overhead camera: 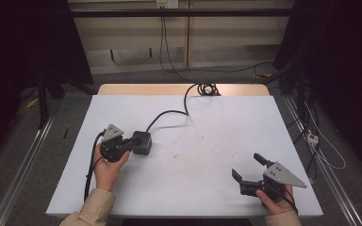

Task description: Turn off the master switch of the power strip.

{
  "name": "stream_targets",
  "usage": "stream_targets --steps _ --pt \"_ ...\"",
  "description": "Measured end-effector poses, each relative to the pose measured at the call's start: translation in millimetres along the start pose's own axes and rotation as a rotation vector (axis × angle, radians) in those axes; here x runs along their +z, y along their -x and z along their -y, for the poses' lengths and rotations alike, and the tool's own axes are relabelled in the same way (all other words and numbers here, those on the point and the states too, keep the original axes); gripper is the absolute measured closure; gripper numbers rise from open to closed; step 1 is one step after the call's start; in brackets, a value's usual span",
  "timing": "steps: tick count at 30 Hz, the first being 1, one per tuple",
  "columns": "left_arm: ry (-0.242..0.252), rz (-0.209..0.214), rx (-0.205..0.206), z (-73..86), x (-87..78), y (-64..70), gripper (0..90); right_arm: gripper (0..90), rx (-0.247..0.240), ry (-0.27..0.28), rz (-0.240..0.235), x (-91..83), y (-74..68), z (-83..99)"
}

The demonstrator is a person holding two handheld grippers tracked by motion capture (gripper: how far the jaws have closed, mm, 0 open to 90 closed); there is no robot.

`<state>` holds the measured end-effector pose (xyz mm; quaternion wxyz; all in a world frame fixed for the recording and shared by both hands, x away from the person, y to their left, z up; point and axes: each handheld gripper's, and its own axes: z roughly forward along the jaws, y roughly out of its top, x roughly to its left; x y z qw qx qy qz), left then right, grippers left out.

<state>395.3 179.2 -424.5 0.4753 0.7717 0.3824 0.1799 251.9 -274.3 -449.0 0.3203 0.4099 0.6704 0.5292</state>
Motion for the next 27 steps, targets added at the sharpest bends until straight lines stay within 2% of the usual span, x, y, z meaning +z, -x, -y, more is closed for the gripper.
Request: stream_targets --steps 7,15,17,22,27 --pt "-0.005 0.0 -0.006 -0.4 0.0 0.3 90.0 2.9 -0.002 0.002 -0.002 0.3 -0.2 -0.3" --pt "-0.007 -0.01 0.009 -0.6 0.0 1.6 90.0 2.9 -0.004 -0.001 -0.007 1.5 -0.7 -0.4" --pt "-0.006 -0.007 -0.002 -0.3 0.0 1.5 90.0 2.9 -0.005 0.0 -0.007 1.4 -0.7 -0.6" --pt "-0.009 -0.014 0.008 -0.6 0.0 2.3 90.0 2.9 -0.004 0.0 -0.006 1.3 -0.3 -0.4" --pt "-0.009 -0.01 -0.001 -0.3 -0.1 1.6 90.0 2.9 -0.006 0.001 -0.007 1.4 -0.8 -0.8"
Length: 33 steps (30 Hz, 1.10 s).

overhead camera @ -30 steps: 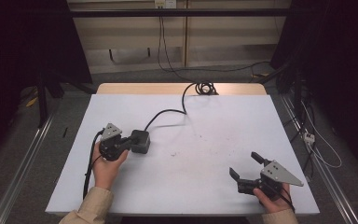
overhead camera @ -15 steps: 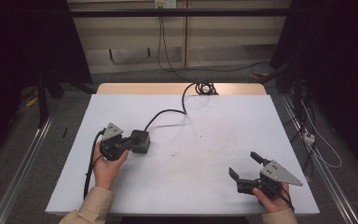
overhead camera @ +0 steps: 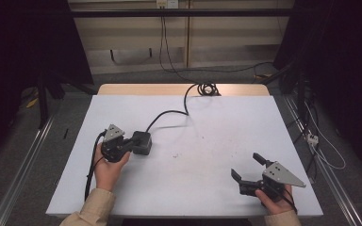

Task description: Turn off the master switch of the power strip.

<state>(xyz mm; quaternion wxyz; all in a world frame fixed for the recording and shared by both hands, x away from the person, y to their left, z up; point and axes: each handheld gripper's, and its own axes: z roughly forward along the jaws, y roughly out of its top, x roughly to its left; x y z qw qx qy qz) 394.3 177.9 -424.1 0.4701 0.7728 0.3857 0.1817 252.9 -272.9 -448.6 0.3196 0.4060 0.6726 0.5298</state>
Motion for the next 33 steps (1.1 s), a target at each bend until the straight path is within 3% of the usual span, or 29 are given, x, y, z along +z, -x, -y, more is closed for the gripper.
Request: stream_targets --steps 15,20,24,33 --pt "0.0 0.002 -0.019 0.1 0.1 0.2 90.0 2.9 0.004 -0.002 -0.001 0.5 -0.6 0.1" --pt "-0.005 -0.009 -0.004 -0.6 0.0 1.5 90.0 2.9 0.003 -0.001 -0.001 0.7 -0.8 0.2" --pt "-0.005 -0.005 -0.019 -0.6 0.2 1.1 90.0 2.9 0.003 -0.001 -0.003 0.8 -1.0 0.1" --pt "-0.018 -0.017 -0.013 -1.3 0.7 2.7 90.0 2.9 0.004 -0.001 -0.004 1.0 -1.4 0.2"
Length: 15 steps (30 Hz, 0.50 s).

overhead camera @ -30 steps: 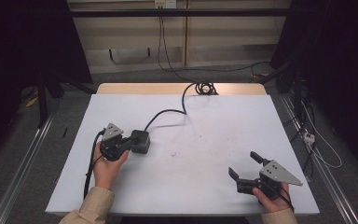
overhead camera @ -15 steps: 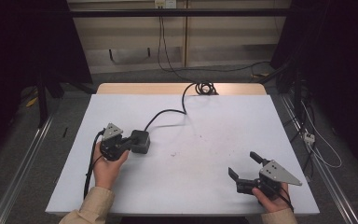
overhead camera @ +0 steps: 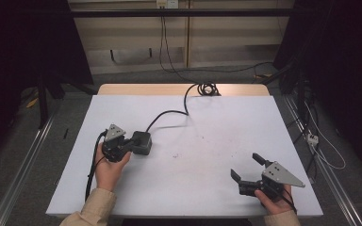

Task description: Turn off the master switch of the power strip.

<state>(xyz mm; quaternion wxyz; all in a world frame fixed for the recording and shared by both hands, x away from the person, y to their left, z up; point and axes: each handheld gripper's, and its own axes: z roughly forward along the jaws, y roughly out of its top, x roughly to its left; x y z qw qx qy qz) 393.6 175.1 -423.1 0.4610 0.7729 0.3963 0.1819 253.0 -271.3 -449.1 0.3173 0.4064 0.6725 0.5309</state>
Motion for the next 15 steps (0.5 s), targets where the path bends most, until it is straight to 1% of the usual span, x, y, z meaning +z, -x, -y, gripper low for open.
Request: stream_targets --steps 4,9,15 --pt "-0.003 -0.005 0.006 -0.1 -0.2 0.2 90.0 2.9 -0.001 0.0 0.001 -0.3 -0.2 -0.1" --pt "0.002 0.001 -0.008 0.3 -0.1 -0.1 90.0 2.9 -0.001 0.0 -0.002 0.0 -0.2 0.0" --pt "0.0 0.001 -0.002 0.3 -0.2 -0.3 90.0 2.9 -0.001 -0.001 -0.002 -0.1 0.1 0.2"
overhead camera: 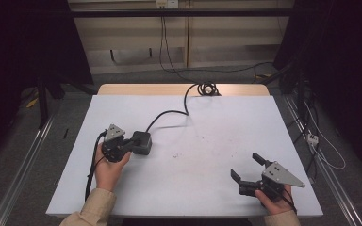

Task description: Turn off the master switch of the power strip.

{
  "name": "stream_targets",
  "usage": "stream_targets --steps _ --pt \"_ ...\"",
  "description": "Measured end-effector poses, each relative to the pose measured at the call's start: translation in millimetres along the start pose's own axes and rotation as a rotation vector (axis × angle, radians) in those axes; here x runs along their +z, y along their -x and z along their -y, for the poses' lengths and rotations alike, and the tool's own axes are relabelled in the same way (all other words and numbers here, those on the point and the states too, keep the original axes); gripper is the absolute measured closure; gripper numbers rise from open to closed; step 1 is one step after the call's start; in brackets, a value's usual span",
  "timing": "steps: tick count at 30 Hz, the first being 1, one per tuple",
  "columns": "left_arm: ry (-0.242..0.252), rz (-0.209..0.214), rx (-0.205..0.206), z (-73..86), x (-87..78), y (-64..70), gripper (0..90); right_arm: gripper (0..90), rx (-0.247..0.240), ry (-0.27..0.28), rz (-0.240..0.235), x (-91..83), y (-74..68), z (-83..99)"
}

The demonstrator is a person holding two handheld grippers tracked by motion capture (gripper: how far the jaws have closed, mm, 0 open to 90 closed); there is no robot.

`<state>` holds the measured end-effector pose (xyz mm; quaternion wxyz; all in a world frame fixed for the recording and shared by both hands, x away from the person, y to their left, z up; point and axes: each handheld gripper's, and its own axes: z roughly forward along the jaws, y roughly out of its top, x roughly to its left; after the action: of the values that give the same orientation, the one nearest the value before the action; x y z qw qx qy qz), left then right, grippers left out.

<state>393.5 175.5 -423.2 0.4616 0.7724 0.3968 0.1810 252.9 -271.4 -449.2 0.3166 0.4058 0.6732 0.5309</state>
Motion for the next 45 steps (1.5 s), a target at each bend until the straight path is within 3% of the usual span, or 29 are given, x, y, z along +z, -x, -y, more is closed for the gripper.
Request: stream_targets --steps 30,34,45 --pt "0.007 -0.003 -0.019 0.2 0.1 0.2 90.0 3.0 -0.004 -0.002 -0.005 0.5 -0.1 0.2" --pt "0.027 0.0 -0.021 -1.1 -1.8 0.2 90.0 3.0 -0.004 -0.001 -0.005 0.6 -0.1 0.2" --pt "0.015 -0.005 -0.04 -2.3 -2.7 1.6 90.0 3.0 -0.002 -0.001 -0.005 1.2 0.3 0.2"
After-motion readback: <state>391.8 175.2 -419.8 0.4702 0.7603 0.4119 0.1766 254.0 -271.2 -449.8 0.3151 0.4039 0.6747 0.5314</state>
